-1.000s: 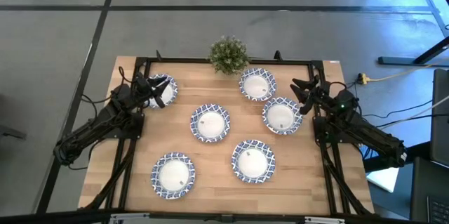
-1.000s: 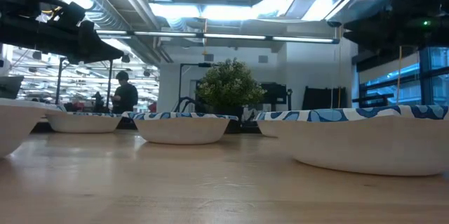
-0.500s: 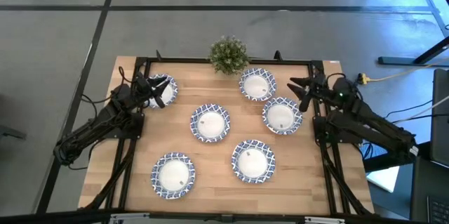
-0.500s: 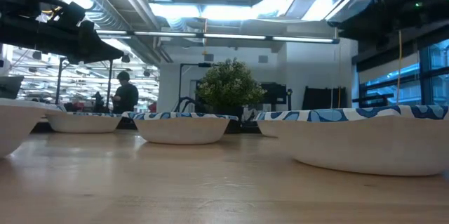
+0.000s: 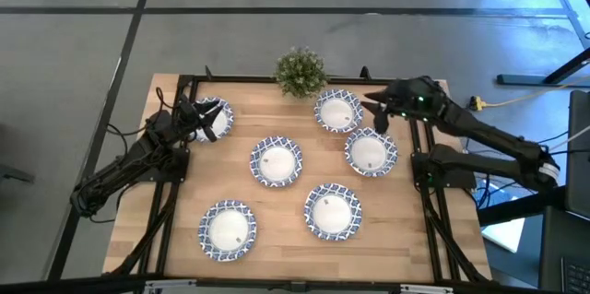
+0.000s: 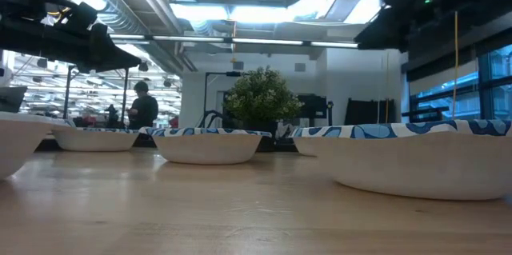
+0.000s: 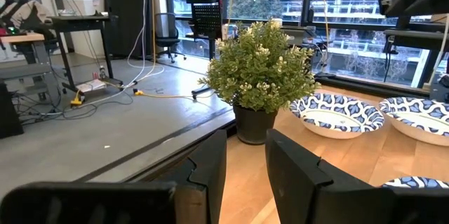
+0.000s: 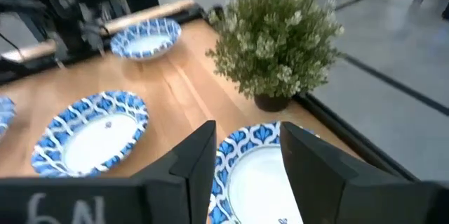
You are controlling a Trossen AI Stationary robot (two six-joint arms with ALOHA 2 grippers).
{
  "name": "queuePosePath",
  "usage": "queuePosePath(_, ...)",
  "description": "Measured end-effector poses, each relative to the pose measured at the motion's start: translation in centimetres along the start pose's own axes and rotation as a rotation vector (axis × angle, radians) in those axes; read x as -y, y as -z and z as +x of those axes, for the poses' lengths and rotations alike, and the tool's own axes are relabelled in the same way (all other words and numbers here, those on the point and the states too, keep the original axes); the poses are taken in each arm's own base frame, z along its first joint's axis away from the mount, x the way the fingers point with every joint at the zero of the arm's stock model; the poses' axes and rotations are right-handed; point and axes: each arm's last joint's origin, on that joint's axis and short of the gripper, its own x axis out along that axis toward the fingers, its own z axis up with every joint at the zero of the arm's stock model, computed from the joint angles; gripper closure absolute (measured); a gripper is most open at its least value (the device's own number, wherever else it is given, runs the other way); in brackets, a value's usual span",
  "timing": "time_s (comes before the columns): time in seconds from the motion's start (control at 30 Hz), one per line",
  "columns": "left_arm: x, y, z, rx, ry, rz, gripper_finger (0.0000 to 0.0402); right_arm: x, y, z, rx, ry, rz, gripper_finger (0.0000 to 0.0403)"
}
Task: Nest bowls inside each other
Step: Stack the white bowl on the white bowl
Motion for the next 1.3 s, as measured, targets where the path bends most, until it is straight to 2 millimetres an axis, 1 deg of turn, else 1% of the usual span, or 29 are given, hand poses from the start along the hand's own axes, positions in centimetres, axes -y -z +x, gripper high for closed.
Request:
queuePosePath(0.13, 0.0, 0.0, 0.0, 0.000, 0.000, 0.000, 0.0306, 0.5, -0.6, 2.0, -0.069, 0.037, 0.006, 0.0243)
queuePosePath(0.3, 0.0, 0.0, 0.0, 0.000, 0.000, 0.000, 0.0306, 1.4, -0.7, 4.1, -0.148, 0.072, 0.084, 0.0243)
queuePosePath(0.53, 0.0, 0.0, 0.0, 0.000, 0.000, 0.001, 0.0306, 2.5, 0.2, 5.9, -0.229, 0.108, 0.126, 0.0243)
queuePosePath(0.67, 0.0, 0.0, 0.0, 0.000, 0.000, 0.000, 0.0306, 3.3, 0.8, 6.3, -0.273, 0.154, 0.157, 0.0243)
queuePosePath(0.83, 0.0, 0.0, 0.0, 0.000, 0.000, 0.000, 0.0306, 4.0, 1.7, 6.2, -0.350, 0.248, 0.186, 0.0243)
queuePosePath(1.13, 0.0, 0.0, 0.0, 0.000, 0.000, -0.001, 0.0306, 4.3, 2.6, 5.7, -0.437, 0.291, 0.288, 0.0243)
queuePosePath(1.3, 0.0, 0.0, 0.0, 0.000, 0.000, -0.002, 0.0306, 4.5, 3.4, 6.4, -0.501, 0.304, 0.323, 0.0243)
